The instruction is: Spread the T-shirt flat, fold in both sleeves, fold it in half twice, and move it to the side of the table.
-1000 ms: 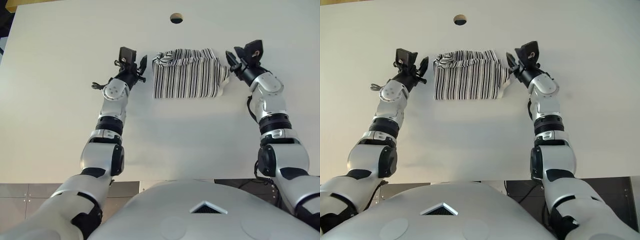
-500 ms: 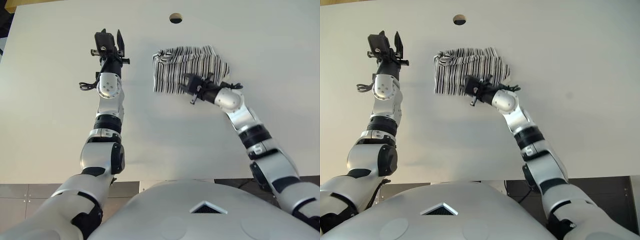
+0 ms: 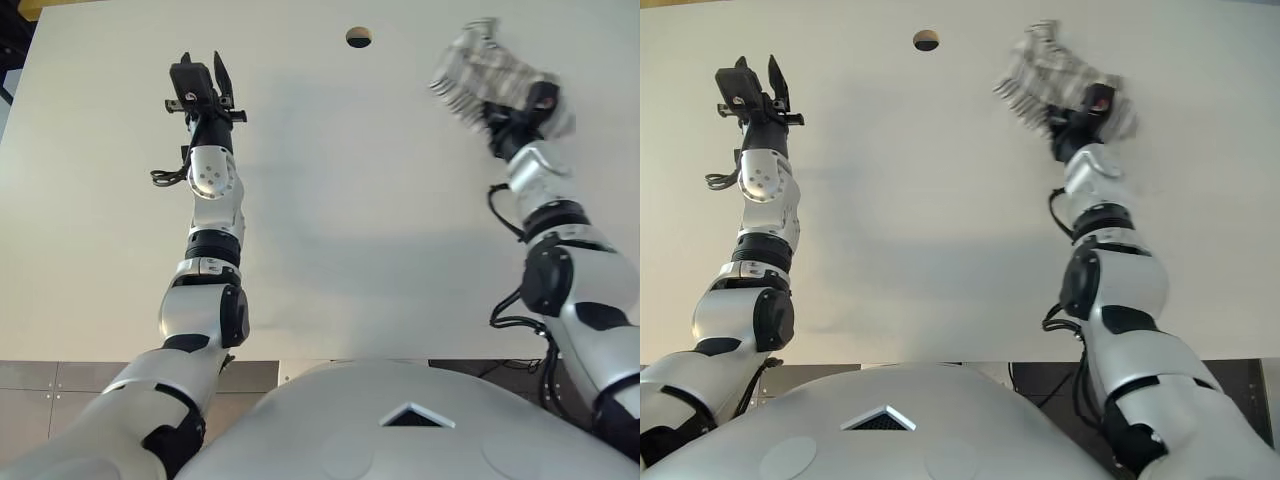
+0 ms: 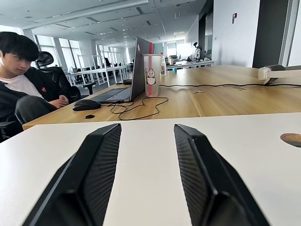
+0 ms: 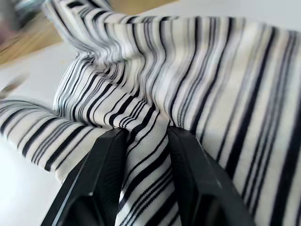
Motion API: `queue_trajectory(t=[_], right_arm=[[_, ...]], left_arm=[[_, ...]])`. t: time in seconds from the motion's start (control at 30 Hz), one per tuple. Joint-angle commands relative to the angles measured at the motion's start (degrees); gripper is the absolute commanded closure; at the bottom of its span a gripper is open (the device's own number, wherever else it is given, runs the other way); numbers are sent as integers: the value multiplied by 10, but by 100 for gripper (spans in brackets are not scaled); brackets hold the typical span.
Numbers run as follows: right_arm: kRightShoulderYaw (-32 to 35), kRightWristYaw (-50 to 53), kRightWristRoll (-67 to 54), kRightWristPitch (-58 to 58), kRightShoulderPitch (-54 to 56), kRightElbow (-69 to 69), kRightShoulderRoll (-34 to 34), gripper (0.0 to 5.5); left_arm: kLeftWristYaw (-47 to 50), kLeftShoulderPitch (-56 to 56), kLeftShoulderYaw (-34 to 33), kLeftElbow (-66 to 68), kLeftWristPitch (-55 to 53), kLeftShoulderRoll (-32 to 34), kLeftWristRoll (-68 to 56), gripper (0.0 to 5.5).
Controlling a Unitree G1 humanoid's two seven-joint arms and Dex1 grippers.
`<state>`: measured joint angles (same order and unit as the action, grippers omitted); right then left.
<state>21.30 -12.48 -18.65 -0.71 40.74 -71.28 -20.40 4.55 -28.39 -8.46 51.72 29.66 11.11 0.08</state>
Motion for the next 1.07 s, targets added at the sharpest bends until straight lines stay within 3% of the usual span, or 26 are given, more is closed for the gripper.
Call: queue_trajectory(t=[0.03,0.17,0.33,0.43,0.57,0.67,0.73,0.9,1.07], right_arm=[[85,69,-52,28,-66,-28,-80,391],[109,83,-62,13,-89,10,-94,391],[76,63,-40,-13,-86,77,-53,391],[26,50,-8,-70,-112,213,-7,391],[-137,66,136,-184,-188,475,86,391],[-221,134,265,-262,-186,455,127,391],[-242,185,315,-306,-183,412,146,391],[-223,250,321,-407,-215,375,148,391],[-215,258,320,-430,-271,419,148,391]], left_arm=[[0,28,3,-26,10,3,7,341],[1,43,13,-48,17,3,20,341],[11,48,14,-54,19,7,30,341],[22,52,15,-65,26,6,39,341],[81,80,35,-181,38,-22,96,341],[116,101,54,-246,27,-76,111,341],[130,121,68,-258,28,-104,120,341],[123,166,85,-254,70,-115,124,341],[127,186,100,-255,92,-119,139,341]])
